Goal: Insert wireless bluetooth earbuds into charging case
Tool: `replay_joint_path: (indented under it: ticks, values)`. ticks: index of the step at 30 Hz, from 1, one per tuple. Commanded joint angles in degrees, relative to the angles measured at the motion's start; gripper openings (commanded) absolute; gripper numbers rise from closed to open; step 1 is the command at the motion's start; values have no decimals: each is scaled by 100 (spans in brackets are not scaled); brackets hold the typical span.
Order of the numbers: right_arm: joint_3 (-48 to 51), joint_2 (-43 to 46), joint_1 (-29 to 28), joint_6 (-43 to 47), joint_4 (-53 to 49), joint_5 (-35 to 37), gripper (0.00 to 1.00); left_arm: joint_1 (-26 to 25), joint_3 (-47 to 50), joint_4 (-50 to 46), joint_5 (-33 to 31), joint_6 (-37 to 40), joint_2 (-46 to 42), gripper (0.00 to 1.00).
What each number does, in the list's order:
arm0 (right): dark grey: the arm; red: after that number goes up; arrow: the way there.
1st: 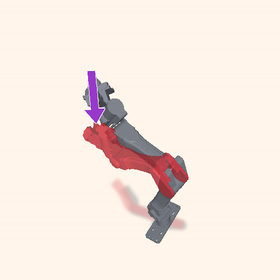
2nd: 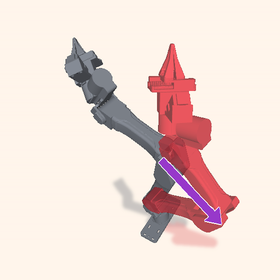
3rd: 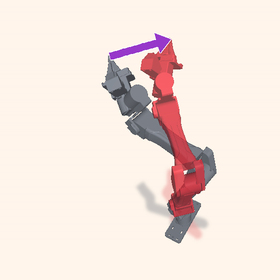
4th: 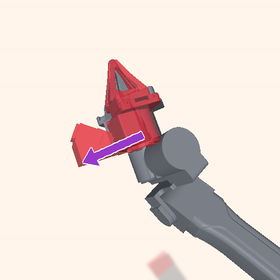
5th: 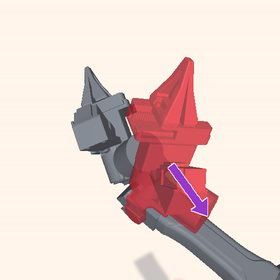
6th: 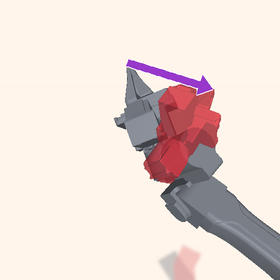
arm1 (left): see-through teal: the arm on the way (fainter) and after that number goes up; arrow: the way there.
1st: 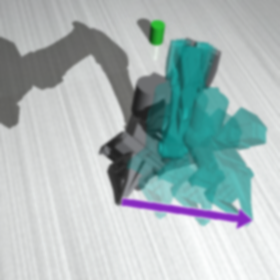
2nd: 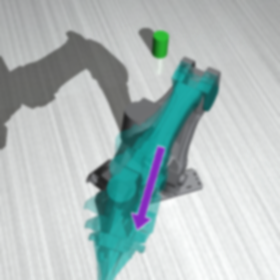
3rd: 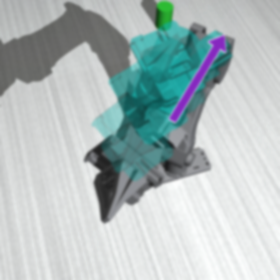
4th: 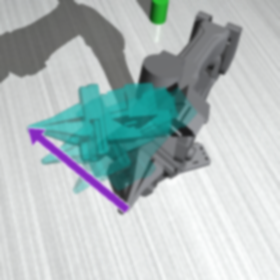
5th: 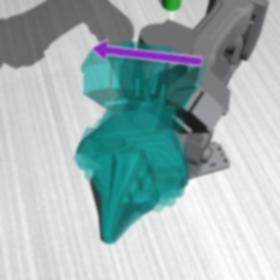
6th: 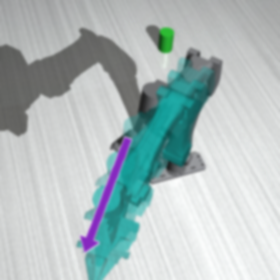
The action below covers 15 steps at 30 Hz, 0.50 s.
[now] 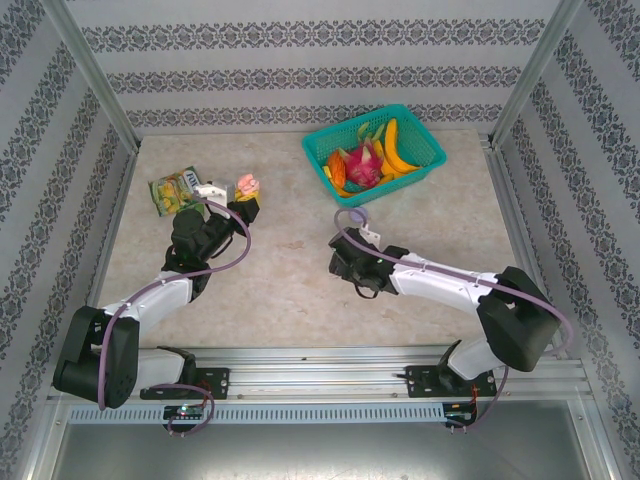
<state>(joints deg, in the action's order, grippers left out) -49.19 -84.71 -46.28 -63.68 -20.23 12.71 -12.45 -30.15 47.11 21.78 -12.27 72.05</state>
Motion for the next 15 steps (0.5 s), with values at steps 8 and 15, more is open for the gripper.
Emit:
replay_joint_path:
  ticks: [8, 15]
  values:
    - [-518, -444, 23, -2458, -1026, -113, 52, -77, 7, 408, -292, 76, 170, 0]
    - [-855, -1043, 110, -2942, -1074, -546, 50, -82, -97, 527, -305, 25, 357, 0]
